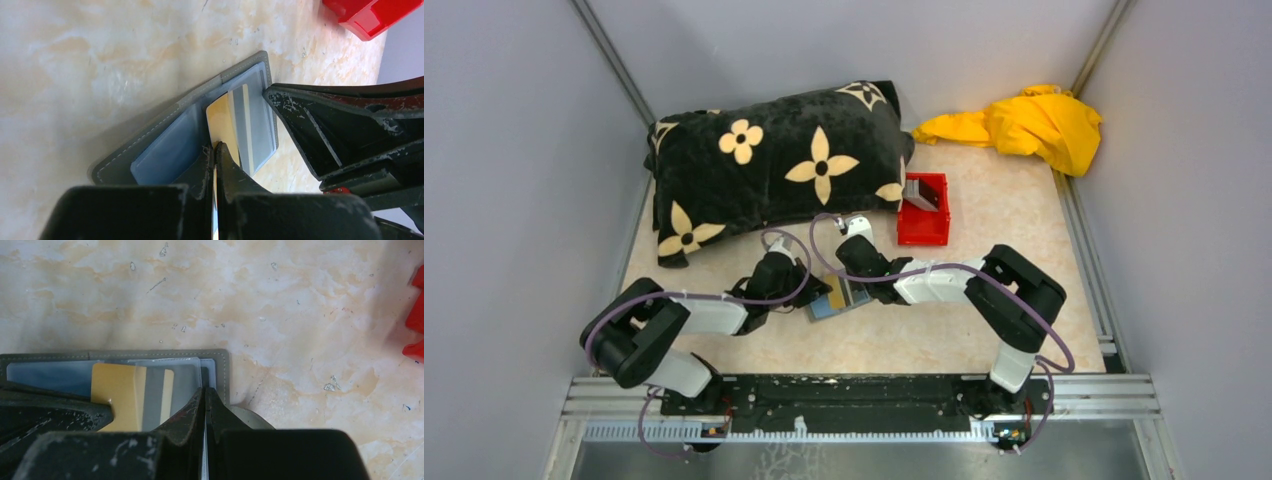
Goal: Put the credit cards into the card holder
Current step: Insert the credit card into the card holder.
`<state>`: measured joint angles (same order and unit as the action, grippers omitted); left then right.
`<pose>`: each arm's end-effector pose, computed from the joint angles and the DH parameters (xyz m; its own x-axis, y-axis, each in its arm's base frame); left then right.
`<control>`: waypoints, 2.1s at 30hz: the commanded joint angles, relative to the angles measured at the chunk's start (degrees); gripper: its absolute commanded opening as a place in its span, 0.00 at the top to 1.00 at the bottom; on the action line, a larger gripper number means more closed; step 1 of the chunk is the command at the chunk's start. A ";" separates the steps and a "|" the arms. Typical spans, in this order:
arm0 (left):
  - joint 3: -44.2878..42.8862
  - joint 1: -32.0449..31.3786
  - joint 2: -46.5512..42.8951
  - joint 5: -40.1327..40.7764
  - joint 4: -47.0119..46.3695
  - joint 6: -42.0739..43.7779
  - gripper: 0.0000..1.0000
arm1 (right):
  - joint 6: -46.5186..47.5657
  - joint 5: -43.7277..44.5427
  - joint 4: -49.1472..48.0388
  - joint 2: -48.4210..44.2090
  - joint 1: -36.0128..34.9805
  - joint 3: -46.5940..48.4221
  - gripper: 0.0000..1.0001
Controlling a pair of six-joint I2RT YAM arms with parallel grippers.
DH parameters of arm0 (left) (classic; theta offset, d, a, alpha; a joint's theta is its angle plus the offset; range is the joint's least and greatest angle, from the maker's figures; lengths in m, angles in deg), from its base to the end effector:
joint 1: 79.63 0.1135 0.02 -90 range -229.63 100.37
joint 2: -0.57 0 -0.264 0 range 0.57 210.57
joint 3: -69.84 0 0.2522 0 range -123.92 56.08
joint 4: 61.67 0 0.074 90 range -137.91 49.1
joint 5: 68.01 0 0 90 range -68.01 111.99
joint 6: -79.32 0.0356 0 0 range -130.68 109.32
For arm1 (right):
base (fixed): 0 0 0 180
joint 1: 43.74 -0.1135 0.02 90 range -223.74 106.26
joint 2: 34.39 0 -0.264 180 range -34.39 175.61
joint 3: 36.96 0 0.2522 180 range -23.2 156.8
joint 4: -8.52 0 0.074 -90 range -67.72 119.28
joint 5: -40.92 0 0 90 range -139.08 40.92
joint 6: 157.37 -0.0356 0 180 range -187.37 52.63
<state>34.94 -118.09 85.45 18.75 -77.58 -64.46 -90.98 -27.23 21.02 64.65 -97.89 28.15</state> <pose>0.1940 -0.1567 0.1219 -0.7898 -0.4013 -0.4639 0.0347 0.7258 -0.6870 0.2125 0.2715 0.1559 -0.6300 -0.2371 -0.7395 -0.3817 0.9238 0.0290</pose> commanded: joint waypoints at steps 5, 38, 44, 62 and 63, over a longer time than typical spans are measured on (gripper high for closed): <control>4.10 -4.66 -4.16 9.54 10.51 -8.70 1.00 | -0.72 -0.99 -0.78 0.93 -0.06 -0.73 0.97; 3.39 -8.95 4.51 13.39 5.09 -20.41 1.00 | -0.38 0.46 -0.59 -0.12 0.05 -1.52 0.97; 0.94 -11.89 7.05 13.33 5.77 -21.53 1.00 | -0.38 0.20 -0.42 0.17 0.08 -1.17 0.97; -0.05 -14.13 7.23 17.79 10.56 -24.07 1.00 | 1.55 4.15 1.32 -3.01 1.98 -1.35 0.96; 0.05 -14.15 7.03 18.06 10.67 -24.16 1.00 | 1.60 4.20 1.27 -3.29 2.33 -1.67 0.96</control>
<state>32.51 -131.42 91.25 35.71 -79.17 -89.77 -89.96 -23.30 21.00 64.41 -96.73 27.41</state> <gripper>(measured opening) 0.005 0.036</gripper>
